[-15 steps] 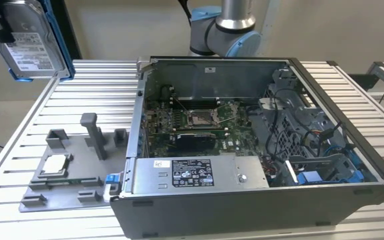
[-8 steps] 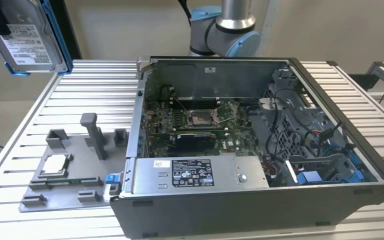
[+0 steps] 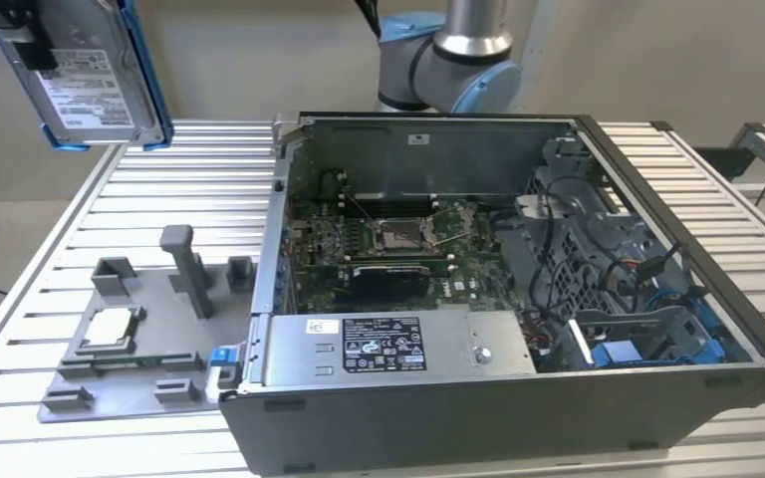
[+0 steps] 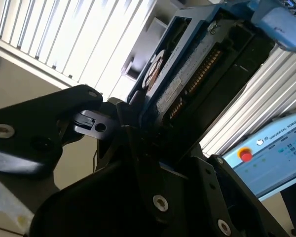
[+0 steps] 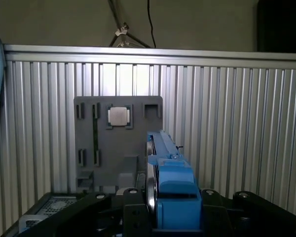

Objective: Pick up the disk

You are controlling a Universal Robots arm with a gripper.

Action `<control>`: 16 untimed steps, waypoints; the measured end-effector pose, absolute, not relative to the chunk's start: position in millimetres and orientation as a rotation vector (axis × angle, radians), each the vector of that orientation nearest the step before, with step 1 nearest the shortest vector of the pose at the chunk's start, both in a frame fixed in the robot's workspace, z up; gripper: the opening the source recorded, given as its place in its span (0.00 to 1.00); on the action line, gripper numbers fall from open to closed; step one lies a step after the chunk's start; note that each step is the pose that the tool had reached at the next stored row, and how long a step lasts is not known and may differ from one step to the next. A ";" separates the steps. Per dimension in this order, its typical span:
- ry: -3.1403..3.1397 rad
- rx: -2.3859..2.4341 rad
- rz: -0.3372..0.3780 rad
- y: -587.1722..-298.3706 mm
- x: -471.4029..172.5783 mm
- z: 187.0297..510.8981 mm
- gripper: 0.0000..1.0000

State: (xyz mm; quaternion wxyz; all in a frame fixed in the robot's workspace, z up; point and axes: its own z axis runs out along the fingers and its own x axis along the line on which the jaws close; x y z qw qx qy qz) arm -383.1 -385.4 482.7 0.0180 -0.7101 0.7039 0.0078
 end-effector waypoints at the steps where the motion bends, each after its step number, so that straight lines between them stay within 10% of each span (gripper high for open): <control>1: 2.186 -2.206 0.025 -385.5 -378.7 482.7 0.00; 16: 2.188 -2.207 0.028 -389.2 -322.7 479.4 0.00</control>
